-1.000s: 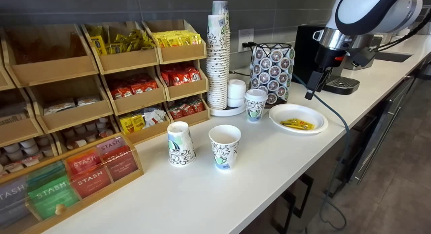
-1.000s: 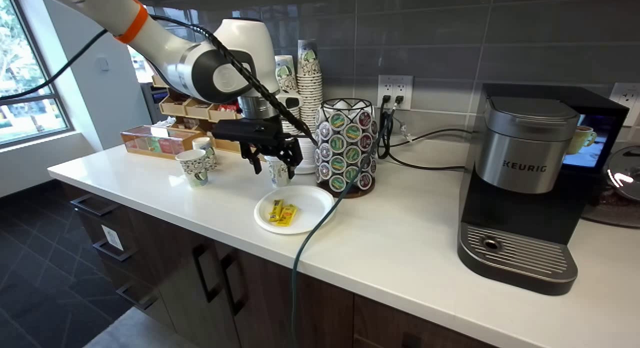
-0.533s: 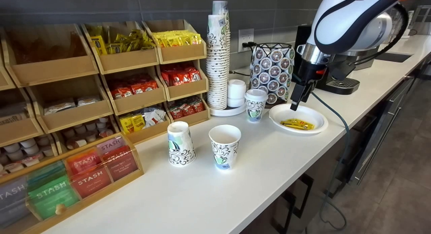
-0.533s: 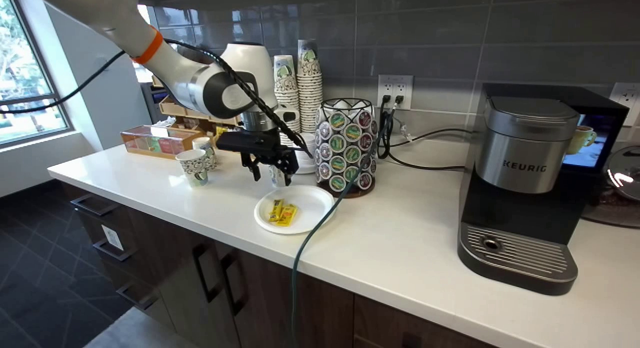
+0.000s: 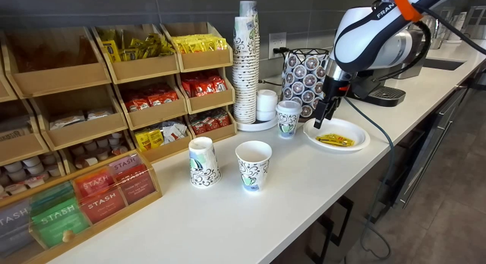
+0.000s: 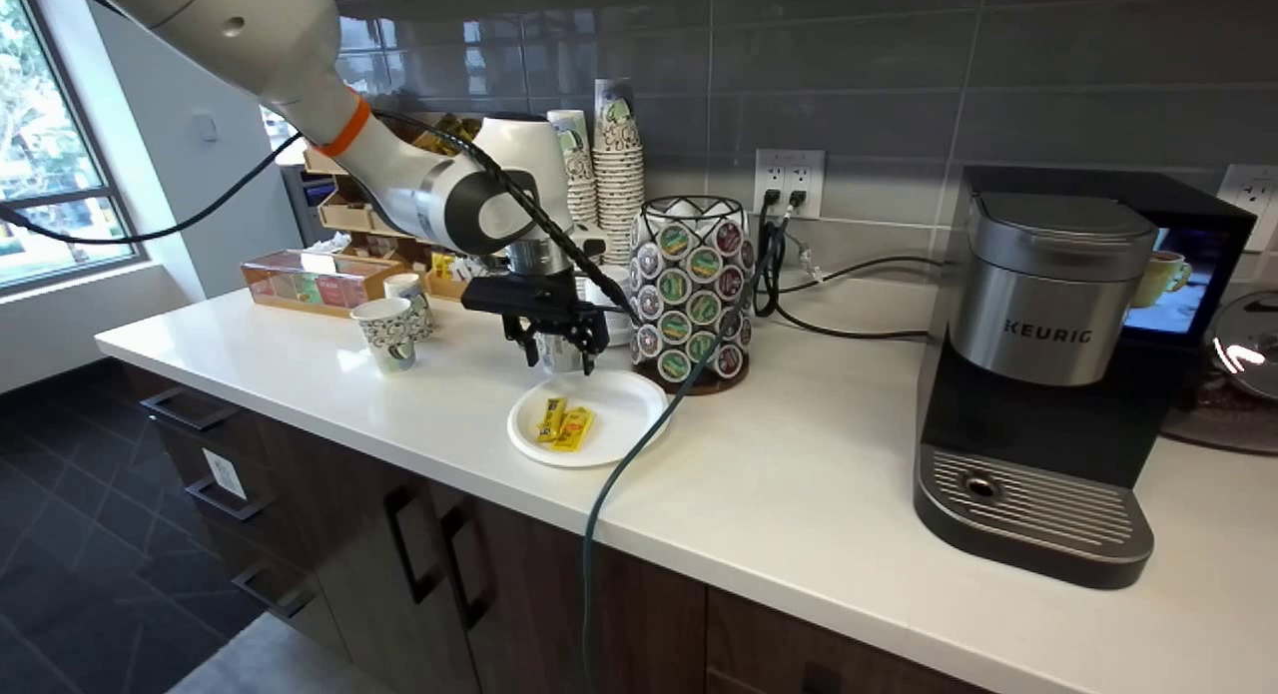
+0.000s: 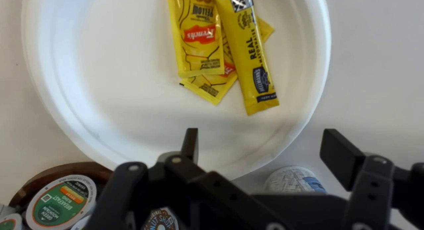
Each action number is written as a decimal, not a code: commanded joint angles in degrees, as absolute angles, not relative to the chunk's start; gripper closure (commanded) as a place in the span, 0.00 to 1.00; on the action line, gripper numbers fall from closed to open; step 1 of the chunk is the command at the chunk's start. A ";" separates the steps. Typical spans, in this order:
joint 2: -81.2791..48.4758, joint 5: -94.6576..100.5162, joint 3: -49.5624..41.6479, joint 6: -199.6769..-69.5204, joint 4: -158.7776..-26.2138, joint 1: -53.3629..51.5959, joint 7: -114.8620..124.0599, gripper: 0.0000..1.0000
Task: Remove the yellow sachet from the white plate and put it in the paper cup on the left
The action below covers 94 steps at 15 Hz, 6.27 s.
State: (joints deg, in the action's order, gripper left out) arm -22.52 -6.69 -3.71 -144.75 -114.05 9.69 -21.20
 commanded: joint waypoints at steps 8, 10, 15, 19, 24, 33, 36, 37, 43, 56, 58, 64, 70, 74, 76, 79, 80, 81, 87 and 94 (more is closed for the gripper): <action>-27.89 -10.56 0.64 -134.98 -107.39 15.68 -28.00 0.62; -28.66 -11.14 0.94 -133.09 -106.30 16.11 -28.98 0.58; -30.92 -12.25 1.54 -130.77 -103.22 16.95 -31.60 0.56; -32.48 -12.21 1.74 -129.79 -101.14 17.45 -32.96 0.63; -34.36 -13.63 2.30 -125.66 -98.70 18.28 -34.07 0.72; -36.21 -13.93 2.33 -123.31 -95.76 18.74 -35.86 0.62; -36.84 -14.00 2.47 -122.45 -95.16 18.84 -36.35 0.63; -36.94 -14.04 2.48 -121.74 -95.04 18.86 -36.53 0.65; -37.16 -14.54 2.31 -118.47 -94.27 18.65 -36.77 0.82; -37.60 -14.52 2.35 -116.99 -93.80 18.33 -37.57 1.00; -37.34 -14.69 2.40 -117.11 -93.88 18.30 -37.34 1.00; -34.86 -15.79 2.96 -120.24 -95.18 17.58 -36.57 1.00; -33.64 -11.44 1.76 -117.59 -95.91 16.36 -37.68 1.00; -34.55 -9.17 1.80 -113.88 -95.14 16.88 -41.30 0.67; -34.77 -8.26 1.49 -112.16 -94.63 16.90 -42.66 0.51; -35.16 -7.24 1.22 -109.37 -93.59 16.86 -45.42 0.32; -35.47 -6.94 1.17 -108.76 -93.18 16.86 -46.53 0.31; -35.74 -6.83 1.19 -108.18 -92.89 16.90 -47.71 0.30; -37.08 -6.97 1.21 -106.54 -91.81 17.00 -54.03 0.44; -37.80 -6.72 0.95 -107.11 -91.21 16.76 -58.95 0.59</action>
State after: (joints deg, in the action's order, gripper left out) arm -36.38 -7.72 1.34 -108.38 -92.93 16.97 -56.92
